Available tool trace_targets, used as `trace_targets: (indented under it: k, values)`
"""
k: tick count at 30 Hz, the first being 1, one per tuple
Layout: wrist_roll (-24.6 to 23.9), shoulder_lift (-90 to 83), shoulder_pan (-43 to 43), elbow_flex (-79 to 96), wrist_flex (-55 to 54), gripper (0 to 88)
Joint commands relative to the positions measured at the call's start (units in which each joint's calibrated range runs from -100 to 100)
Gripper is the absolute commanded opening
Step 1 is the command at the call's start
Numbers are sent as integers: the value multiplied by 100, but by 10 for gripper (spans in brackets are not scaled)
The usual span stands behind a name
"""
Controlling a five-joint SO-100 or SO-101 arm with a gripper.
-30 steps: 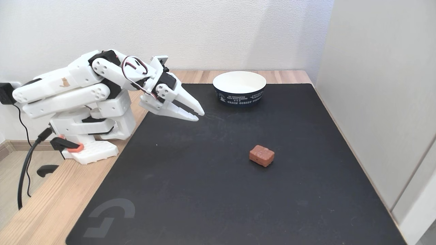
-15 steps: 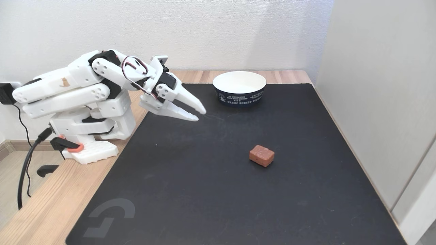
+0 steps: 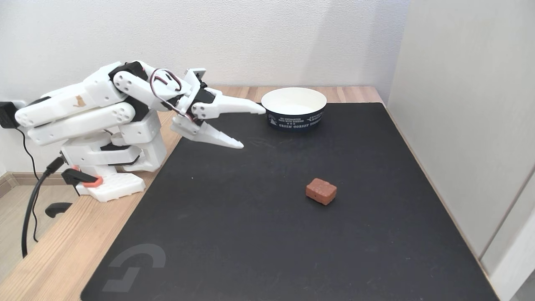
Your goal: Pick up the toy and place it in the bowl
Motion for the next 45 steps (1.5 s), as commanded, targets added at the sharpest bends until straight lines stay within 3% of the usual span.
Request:
trace_targets:
  k: [1,5,11,24,35,45]
  values:
    - [-51,-75,-237,-409,308,372]
    - [7,209,-170,-1608,808,372]
    - [711,2676,357,-4420,1570,372]
    - [1009,7053,1227,-7511,1604,373]
    - [2136,10705,1185,-10350,1637,377]
    - [3107,11763,1193,-11648,1900,377]
